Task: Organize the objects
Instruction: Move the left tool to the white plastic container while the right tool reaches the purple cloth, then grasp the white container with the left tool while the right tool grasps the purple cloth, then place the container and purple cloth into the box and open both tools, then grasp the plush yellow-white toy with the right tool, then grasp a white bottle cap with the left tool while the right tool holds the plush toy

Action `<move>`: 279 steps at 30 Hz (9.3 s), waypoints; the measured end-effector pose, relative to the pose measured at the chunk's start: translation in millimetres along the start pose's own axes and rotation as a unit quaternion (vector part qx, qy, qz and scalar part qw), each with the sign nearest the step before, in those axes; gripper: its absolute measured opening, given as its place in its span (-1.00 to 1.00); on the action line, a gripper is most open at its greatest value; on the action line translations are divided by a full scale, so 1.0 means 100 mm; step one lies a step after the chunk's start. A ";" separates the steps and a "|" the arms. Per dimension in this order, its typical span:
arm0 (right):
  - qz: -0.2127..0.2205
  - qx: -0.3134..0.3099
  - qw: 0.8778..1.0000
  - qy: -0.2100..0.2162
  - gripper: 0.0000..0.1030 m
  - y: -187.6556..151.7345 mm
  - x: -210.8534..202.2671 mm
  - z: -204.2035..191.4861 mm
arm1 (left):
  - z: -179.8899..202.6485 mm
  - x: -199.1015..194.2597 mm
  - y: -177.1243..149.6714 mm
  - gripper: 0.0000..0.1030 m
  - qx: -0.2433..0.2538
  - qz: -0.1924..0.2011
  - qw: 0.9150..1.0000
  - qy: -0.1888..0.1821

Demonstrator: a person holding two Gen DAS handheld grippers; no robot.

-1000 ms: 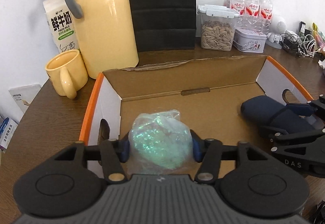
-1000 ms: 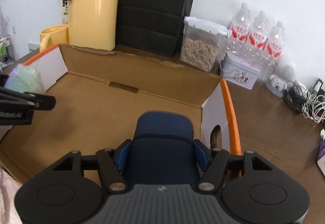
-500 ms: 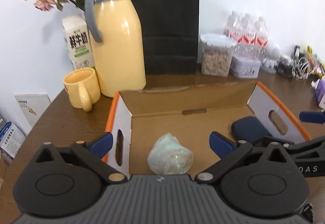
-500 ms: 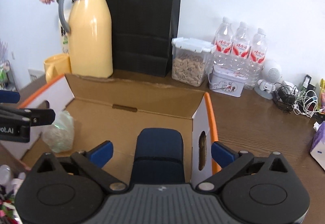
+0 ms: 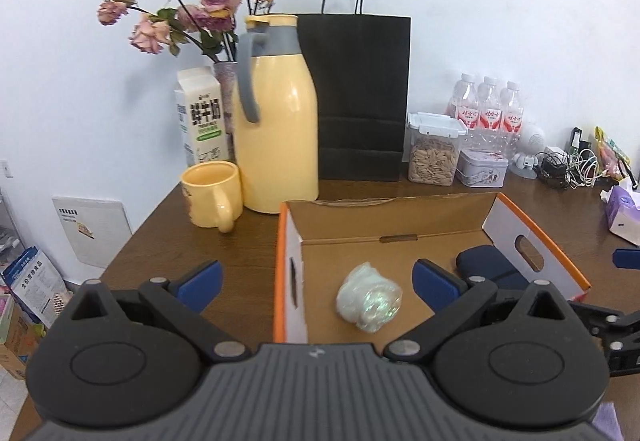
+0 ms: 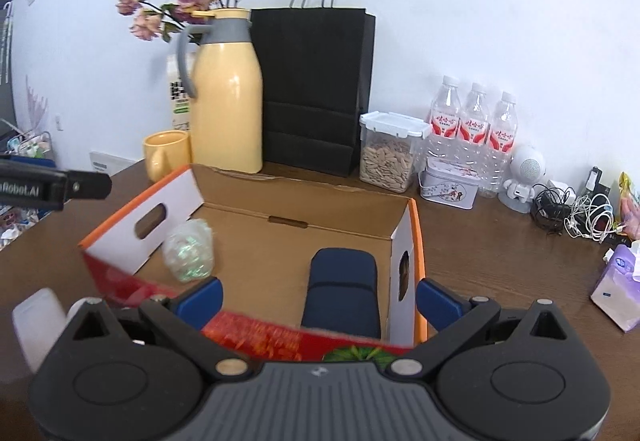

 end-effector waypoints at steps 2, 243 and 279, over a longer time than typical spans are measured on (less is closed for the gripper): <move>0.001 -0.002 1.000 0.005 1.00 -0.06 -0.10 -0.03 | -0.06 -0.09 -0.06 1.00 0.003 0.002 1.000 0.002; -0.033 -0.052 0.989 0.131 0.31 -1.24 -0.63 -0.74 | -0.37 -0.49 -1.37 1.00 -0.028 -0.071 0.997 0.009; 0.005 -0.029 0.998 0.062 0.31 -0.80 -0.42 -0.32 | -0.63 0.27 -1.25 0.09 -0.009 -0.108 0.992 0.072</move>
Point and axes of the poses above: each gripper's, at about its wrist camera, not at the fingertips, and x roughly the way its jaws point, z to its right, y to its top, the point moved 6 cm from there along x, roughly the way its jaws point, and after that the axes turned 1 degree about -y, right-handed, at the moved point
